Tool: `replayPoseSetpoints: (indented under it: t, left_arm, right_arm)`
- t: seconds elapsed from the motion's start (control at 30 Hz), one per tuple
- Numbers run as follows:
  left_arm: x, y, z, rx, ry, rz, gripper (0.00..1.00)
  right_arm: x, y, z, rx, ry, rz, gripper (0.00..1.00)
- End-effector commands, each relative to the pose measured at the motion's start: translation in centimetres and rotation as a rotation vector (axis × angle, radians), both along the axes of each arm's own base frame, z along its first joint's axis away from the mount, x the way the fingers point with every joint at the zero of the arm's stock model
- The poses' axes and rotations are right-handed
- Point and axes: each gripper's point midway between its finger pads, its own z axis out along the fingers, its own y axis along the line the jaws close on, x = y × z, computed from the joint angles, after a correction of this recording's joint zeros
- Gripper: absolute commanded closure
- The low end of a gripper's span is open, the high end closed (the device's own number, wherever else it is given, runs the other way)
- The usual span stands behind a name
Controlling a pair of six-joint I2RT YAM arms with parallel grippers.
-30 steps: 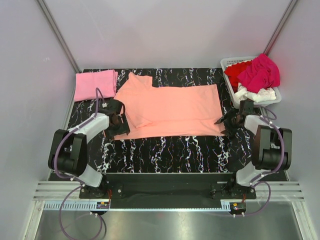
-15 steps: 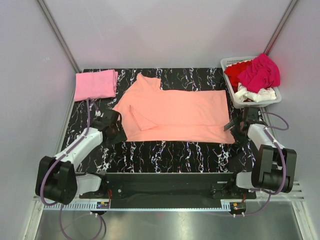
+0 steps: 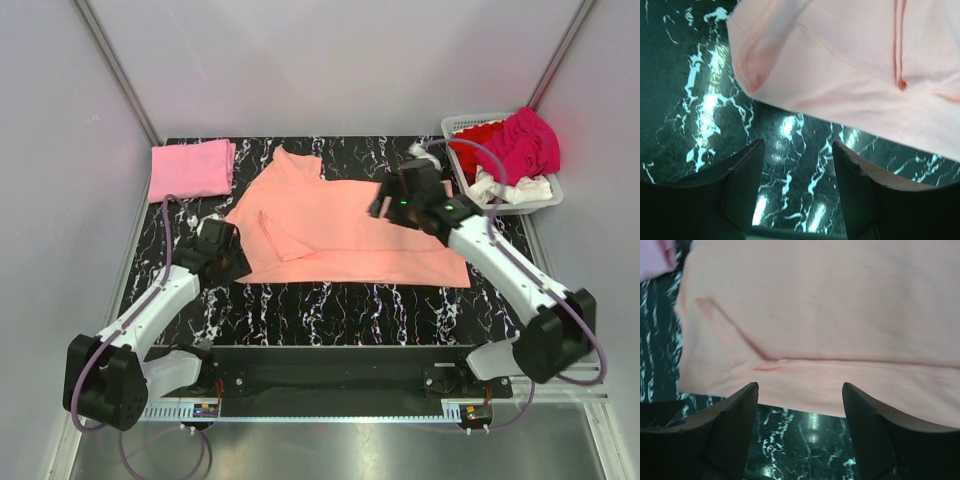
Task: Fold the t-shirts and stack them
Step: Fold the tshirt
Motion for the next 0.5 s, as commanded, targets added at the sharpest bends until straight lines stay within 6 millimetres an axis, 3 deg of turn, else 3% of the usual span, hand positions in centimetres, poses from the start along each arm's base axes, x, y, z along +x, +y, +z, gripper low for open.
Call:
replayPoseSetpoints:
  t: [0.0,0.03,0.07,0.13,0.2,0.23,0.3,0.33,0.37,0.43,0.47]
  left_arm:
    - [3.0,0.1,-0.1,-0.049,-0.076,0.013,0.41]
    - [3.6,0.1,0.0,-0.055,-0.082,0.013,0.41]
    - [4.1,0.1,-0.6,-0.052,-0.070,0.015,0.41]
    - [4.7,1.0,-1.1,-0.019,-0.044,0.045,0.41]
    - [4.3,2.4,-3.1,0.017,0.042,0.087,0.42]
    - [3.9,2.9,-3.9,0.022,0.072,0.100,0.44]
    - [3.3,3.8,-5.4,0.002,0.120,0.135,0.45]
    - [3.0,4.0,-5.8,-0.009,0.129,0.146,0.46]
    - [2.4,4.2,-6.4,-0.016,0.138,0.153,0.47]
    - [2.1,4.5,-6.6,-0.016,0.140,0.168,0.48]
    - [2.2,4.5,-6.6,-0.016,0.139,0.168,0.48]
  right_arm:
    - [-0.7,8.4,0.2,-0.060,-0.008,0.303,0.26]
    - [-0.7,10.3,-1.7,-0.077,0.037,0.359,0.26]
    - [-1.3,13.4,-0.5,-0.064,0.010,0.437,0.25]
    - [-0.8,16.1,-1.7,-0.131,0.043,0.496,0.25]
    - [-1.8,18.1,-3.2,-0.204,0.075,0.560,0.25]
    - [-1.2,19.6,-4.1,-0.227,0.084,0.579,0.25]
    - [-1.9,20.9,-5.5,-0.291,0.108,0.619,0.28]
    - [-1.8,21.5,-7.3,-0.319,0.137,0.634,0.29]
    - [-1.3,22.3,-6.8,-0.319,0.116,0.639,0.31]
    - [-1.8,23.5,-8.8,-0.354,0.145,0.674,0.33]
    - [-1.5,24.2,-8.5,-0.352,0.130,0.680,0.34]
